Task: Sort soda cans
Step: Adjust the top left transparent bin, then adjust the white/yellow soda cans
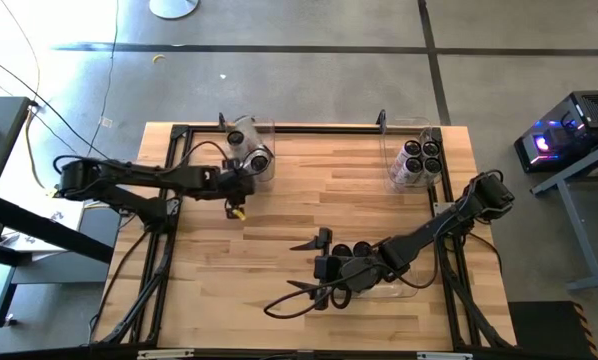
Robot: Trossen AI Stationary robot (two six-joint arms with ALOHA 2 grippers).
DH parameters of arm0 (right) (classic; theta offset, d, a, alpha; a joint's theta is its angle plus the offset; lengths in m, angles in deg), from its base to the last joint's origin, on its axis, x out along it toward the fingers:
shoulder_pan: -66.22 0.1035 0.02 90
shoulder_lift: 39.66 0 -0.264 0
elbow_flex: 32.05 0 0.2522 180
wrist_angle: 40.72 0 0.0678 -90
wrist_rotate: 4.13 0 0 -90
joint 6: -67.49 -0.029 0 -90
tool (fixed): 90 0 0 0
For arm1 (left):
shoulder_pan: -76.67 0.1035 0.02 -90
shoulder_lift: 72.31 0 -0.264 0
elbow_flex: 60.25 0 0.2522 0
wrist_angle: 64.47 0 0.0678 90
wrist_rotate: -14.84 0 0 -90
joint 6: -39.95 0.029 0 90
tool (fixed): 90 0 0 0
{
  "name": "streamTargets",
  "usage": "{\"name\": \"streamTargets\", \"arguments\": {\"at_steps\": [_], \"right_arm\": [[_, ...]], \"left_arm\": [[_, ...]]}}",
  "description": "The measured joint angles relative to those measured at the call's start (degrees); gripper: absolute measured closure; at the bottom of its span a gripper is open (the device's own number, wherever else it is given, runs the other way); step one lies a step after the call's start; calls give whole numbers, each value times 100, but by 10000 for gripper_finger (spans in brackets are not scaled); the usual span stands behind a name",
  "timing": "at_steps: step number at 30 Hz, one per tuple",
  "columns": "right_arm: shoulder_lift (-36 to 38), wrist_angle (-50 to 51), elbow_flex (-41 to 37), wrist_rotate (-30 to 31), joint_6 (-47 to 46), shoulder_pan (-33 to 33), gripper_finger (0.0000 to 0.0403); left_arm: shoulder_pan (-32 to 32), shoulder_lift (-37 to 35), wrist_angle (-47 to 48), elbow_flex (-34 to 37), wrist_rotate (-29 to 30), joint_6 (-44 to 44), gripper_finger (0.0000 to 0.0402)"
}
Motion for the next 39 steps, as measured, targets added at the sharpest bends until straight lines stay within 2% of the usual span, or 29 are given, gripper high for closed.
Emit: {"name": "streamTargets", "arguments": {"at_steps": [4, 10, 14, 19, 21, 24, 27, 31, 36, 39], "right_arm": [[0, -1, 0, 39, -23, -2, 50], [0, -1, 0, 537, -22, -2, 50], [2, -1, 0, 609, 9, -6, 50], [334, 260, 0, 526, -21, -33, 50], [540, 351, 0, 385, -20, -80, 50], [765, 551, 2, -139, -24, -278, 50], [789, 623, 7, -747, -37, -580, 50], [627, 683, 7, -1273, -278, -1123, 50], [551, 682, 48, -1891, 119, -2055, 50], [553, 837, 193, -2216, 437, -2716, 50]], "left_arm": [[-161, -534, -15, -2, -4, -175, 247], [-356, -1489, -51, -4, -13, -666, 247], [-418, -2044, -126, -9, 16, -1134, 247], [-473, -2485, -107, -88, 470, -1712, 247], [-471, -2539, -101, -203, 496, -1902, 247], [-471, -2532, -120, -353, 403, -1992, 247], [-471, -2479, -120, -372, 340, -1947, 247], [-471, -2452, -35, -372, 370, -1945, 247], [-469, -2479, 41, -372, 1035, -1992, 248], [-471, -2477, 68, -370, 1163, -1912, 248]]}}
